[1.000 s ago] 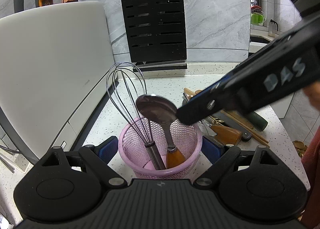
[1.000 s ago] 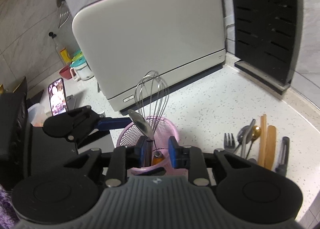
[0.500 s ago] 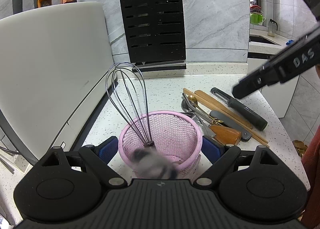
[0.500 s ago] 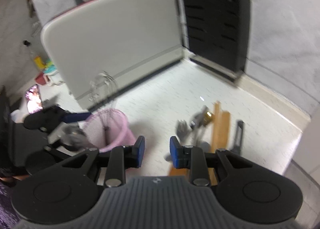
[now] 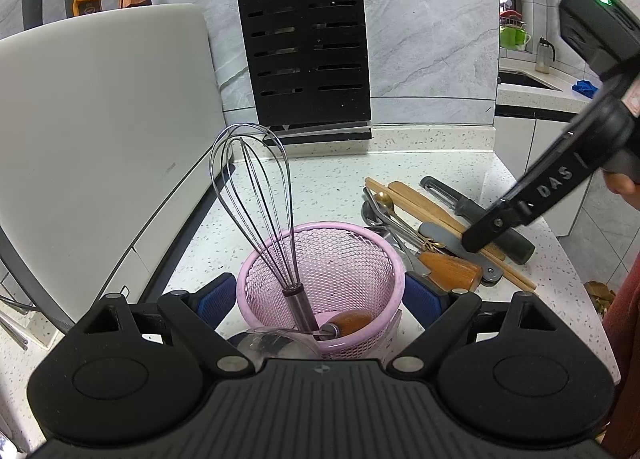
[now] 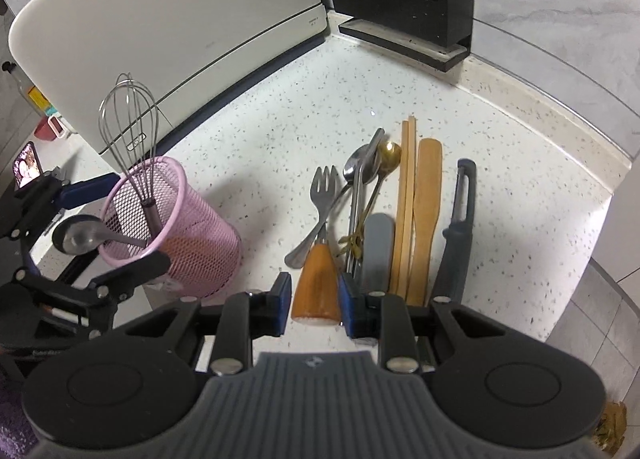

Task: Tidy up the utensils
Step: 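Move the right tool to the silver spoon and grasp it, then lift the silver spoon and carry it toward the pink cup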

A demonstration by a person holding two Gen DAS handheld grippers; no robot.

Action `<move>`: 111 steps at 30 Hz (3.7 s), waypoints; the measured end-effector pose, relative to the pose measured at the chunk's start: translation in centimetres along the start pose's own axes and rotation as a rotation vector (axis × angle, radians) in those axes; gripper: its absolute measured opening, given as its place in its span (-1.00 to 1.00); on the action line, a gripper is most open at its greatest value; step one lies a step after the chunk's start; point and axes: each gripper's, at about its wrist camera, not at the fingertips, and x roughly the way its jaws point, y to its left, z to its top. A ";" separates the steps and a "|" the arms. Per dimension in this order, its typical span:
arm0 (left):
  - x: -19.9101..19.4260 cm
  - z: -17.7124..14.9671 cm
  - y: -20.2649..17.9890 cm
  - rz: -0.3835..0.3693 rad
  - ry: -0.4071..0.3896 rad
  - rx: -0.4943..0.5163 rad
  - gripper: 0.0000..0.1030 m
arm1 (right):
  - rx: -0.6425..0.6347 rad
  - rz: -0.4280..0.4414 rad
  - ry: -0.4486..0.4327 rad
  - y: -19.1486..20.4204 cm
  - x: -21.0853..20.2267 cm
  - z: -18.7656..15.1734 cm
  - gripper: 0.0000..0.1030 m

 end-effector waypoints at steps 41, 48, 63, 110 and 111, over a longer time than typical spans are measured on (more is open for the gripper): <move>0.0 0.0 -0.6 0.002 -0.002 0.003 1.00 | 0.262 -0.091 0.113 -2.4 8.2 7.5 -1.00; 0.0 0.0 -0.5 0.003 -0.001 0.002 1.00 | 0.294 -0.065 0.125 -2.6 8.3 7.5 -1.00; -0.2 -0.1 -0.5 0.001 -0.002 0.003 1.00 | 0.282 -0.112 0.140 -2.0 9.7 8.3 -0.87; -0.2 -0.1 -0.5 -0.001 -0.001 0.003 1.00 | -0.038 0.203 -0.583 6.5 -0.2 1.0 -1.00; -0.2 -0.1 -0.5 -0.001 -0.001 0.002 1.00 | -0.041 0.205 -0.578 6.7 0.0 0.8 -1.00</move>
